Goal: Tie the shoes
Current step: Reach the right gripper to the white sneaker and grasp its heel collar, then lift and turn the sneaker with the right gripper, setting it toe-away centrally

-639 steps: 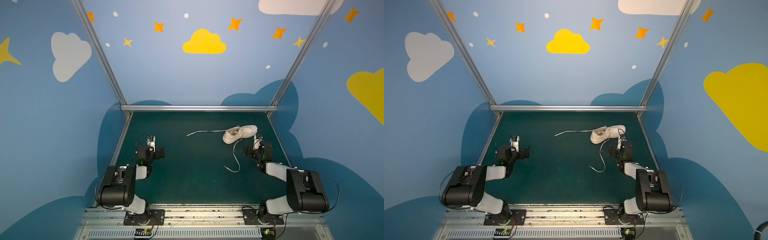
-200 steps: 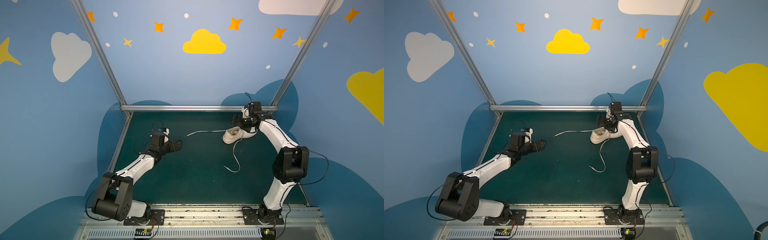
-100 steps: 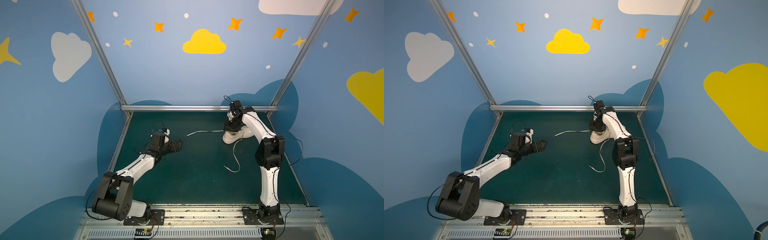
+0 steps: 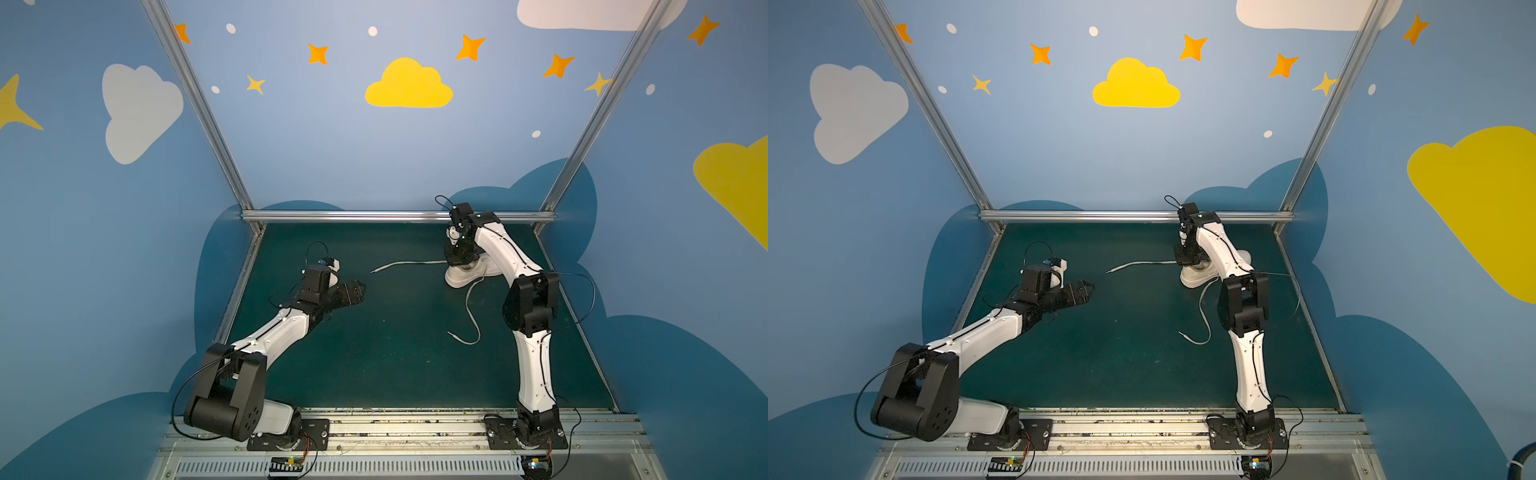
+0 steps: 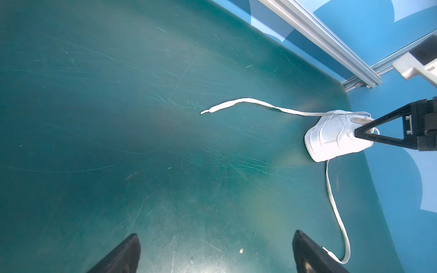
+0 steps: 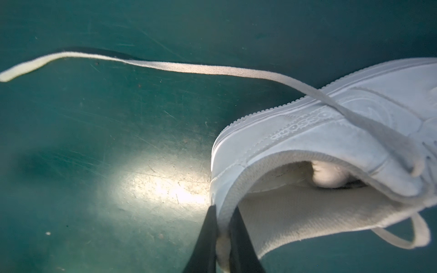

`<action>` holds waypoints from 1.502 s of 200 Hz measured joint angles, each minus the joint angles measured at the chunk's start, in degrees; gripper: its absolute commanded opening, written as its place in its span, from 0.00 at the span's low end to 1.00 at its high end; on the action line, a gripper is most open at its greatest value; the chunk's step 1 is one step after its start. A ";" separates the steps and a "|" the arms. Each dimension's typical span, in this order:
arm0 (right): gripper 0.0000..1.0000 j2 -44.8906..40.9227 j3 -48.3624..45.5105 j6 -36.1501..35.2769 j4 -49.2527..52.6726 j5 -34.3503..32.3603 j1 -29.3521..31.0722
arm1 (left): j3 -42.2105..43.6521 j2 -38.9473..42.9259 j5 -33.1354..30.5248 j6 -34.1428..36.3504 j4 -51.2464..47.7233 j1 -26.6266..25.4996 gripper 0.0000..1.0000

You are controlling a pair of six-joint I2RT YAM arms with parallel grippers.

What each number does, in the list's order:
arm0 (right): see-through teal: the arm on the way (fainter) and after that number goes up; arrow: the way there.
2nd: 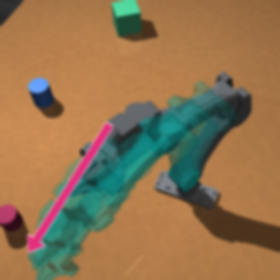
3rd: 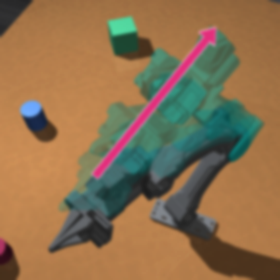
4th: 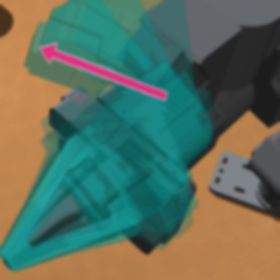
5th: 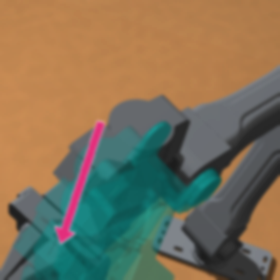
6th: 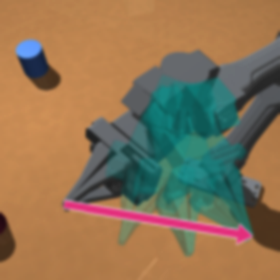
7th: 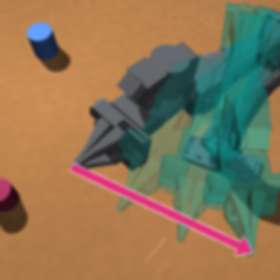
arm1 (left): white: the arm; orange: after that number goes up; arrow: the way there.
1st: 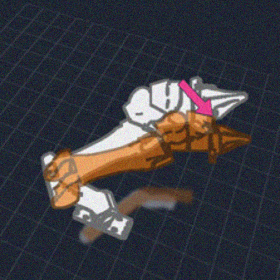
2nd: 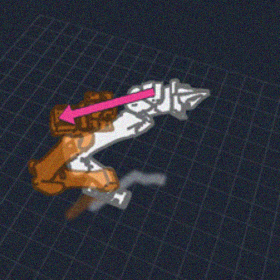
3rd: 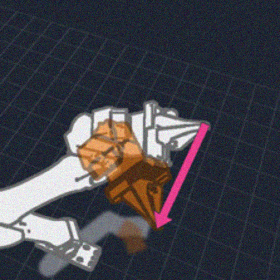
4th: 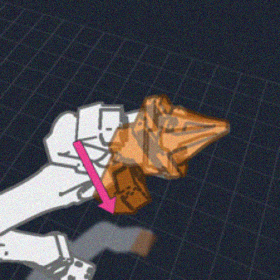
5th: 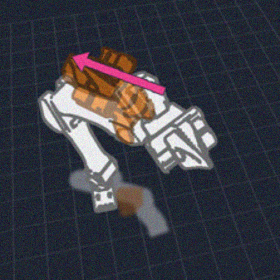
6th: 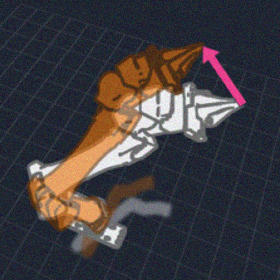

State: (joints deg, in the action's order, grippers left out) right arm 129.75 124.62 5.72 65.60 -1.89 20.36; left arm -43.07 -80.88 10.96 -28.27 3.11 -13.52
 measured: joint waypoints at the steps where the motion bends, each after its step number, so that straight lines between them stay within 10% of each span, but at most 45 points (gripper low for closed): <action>1: 0.07 0.00 0.00 -0.07 0.02 -0.04 0.02 | 0.00 0.02 -0.02 0.00 -0.02 0.00 0.99; 180: 0.20 -16.28 -24.17 -1.51 2.58 9.55 31.06 | 3.08 11.82 -0.81 2.99 -4.28 6.84 0.99; 300: 0.35 -33.92 -37.09 9.79 -3.02 7.67 18.29 | 5.07 14.16 0.22 3.02 -6.86 6.62 0.99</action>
State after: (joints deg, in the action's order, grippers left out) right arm 95.83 87.53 15.51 62.59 5.78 38.65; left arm -38.00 -66.72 11.18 -25.26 -3.75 -6.90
